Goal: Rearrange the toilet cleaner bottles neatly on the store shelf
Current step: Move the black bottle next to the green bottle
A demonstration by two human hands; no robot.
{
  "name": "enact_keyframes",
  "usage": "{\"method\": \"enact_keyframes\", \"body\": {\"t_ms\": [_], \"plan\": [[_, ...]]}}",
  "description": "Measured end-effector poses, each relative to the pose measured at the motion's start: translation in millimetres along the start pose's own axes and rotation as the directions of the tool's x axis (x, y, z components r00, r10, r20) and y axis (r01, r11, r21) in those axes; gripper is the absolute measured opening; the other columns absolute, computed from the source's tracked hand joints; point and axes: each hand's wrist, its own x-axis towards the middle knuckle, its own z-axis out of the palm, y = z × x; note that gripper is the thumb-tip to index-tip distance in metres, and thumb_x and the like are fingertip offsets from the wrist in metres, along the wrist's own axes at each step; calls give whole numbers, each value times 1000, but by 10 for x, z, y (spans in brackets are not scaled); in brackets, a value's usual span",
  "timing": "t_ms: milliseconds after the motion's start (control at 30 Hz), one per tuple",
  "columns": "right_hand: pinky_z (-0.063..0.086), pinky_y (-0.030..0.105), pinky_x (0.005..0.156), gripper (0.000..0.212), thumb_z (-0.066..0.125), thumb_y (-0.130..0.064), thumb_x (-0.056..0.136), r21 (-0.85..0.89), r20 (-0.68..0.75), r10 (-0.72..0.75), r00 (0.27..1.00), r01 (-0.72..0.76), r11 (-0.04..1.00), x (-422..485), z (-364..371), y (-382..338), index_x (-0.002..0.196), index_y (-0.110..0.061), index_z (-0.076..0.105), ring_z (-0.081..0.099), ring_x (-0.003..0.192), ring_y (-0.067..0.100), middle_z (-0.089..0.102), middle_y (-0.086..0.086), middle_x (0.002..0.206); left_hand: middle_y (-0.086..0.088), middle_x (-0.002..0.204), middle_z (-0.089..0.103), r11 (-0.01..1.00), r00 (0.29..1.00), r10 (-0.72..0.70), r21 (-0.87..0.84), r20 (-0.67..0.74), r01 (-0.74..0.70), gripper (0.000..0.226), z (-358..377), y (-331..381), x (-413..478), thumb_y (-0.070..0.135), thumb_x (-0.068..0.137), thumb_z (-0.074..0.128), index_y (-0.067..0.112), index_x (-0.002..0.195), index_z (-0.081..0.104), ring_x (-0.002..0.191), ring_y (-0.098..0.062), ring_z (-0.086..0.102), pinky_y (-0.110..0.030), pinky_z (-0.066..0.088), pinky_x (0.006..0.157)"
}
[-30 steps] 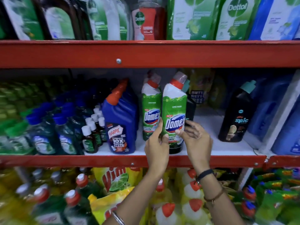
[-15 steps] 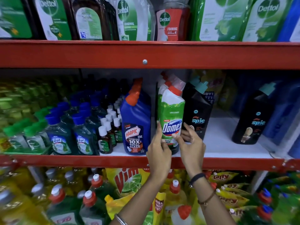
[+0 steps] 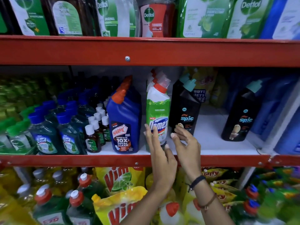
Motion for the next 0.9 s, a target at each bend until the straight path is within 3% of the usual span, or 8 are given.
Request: {"method": "enact_keyframes", "body": {"t_ms": [100,167,233,300,400,533,733,900], "plan": [[44,1,71,28,61,-20,87,16,-96,7,995,-6,1000,26,-392,82,115,-16,63,61,93,-6,67,-1,109,8,160,6,997,998,55,-56,-20,-56,62,230,164,-91,9,94,42,32,145,15,146,-4,3,-12,12,114],[48,11,82,33,59,-19,89,5,-170,13,985,-13,1000,98,-699,145,121,-16,57,60,99,2,64,1,114,7,158,16,991,996,90,-105,12,-88,58,428,296,-136,8,94,42,26,145,21,145,-5,10,-14,14,115],[46,28,97,49,57,-20,90,11,-196,45,980,-44,999,205,-979,207,136,-16,40,54,113,12,55,4,127,14,153,23,983,991,105,-162,88,-90,53,652,410,-169,10,95,40,24,144,25,142,1,18,-13,20,112],[39,30,100,63,53,-22,92,13,-202,70,977,-69,998,333,-1223,265,145,-15,21,44,127,15,42,6,143,22,148,24,978,977,107,-196,184,-71,49,901,485,-207,15,97,39,28,142,26,138,8,21,-8,22,108],[34,27,103,63,46,-25,95,-53,-226,60,972,-74,996,574,-1498,393,146,-14,12,34,134,16,29,5,150,26,145,23,977,952,62,-214,301,4,46,1302,500,-235,24,98,38,32,141,25,139,3,23,-18,25,113],[18,39,119,65,45,-20,95,-76,-231,134,964,-155,985,900,-1742,651,147,-9,7,17,145,23,14,10,158,9,150,29,958,918,-132,-189,374,215,48,1790,464,-32,25,98,38,22,144,26,139,-7,28,-27,29,113],[24,30,110,56,44,-11,94,-89,-117,174,978,-185,979,1156,-1927,857,145,-10,20,30,139,26,31,13,151,-5,145,44,891,825,-358,-104,436,442,49,2244,425,340,25,95,46,17,141,31,131,-19,43,-27,37,102],[45,39,95,44,54,-7,89,-132,-109,138,984,-152,979,1187,-2004,944,132,-6,42,55,115,31,56,20,127,-6,112,63,894,846,-323,-155,425,420,38,2324,430,302,12,88,58,14,125,50,93,-12,63,-14,51,71]]}}
